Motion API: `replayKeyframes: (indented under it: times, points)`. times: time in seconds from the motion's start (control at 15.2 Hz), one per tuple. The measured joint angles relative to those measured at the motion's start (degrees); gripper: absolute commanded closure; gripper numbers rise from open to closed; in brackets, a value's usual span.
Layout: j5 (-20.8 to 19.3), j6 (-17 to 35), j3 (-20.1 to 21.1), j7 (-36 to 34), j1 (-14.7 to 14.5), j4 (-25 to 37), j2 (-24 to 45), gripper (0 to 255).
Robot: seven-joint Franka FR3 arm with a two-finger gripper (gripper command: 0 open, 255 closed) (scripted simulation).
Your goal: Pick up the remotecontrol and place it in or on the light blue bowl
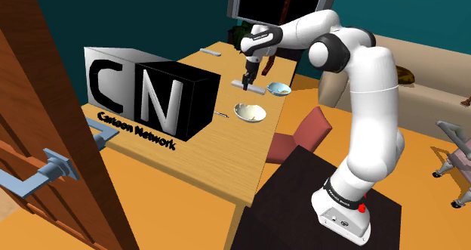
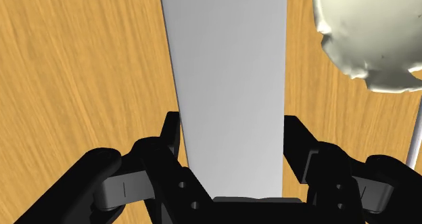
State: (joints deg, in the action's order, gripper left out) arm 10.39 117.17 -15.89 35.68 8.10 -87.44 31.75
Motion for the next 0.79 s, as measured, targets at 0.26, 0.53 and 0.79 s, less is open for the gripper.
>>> replayKeyframes:
  times: [0.26, 0.53, 0.79]
  points:
    - [-0.43, -2.65, -0.25, -0.28, -0.06, 1.41, -1.28, 255]
    - [-0.21, -4.07, -0.77, 1.96, 1.91, 3.03, -0.94, 255]
    - [0.63, -5.18, -1.46, 6.18, 5.76, 6.1, 1.26, 255]
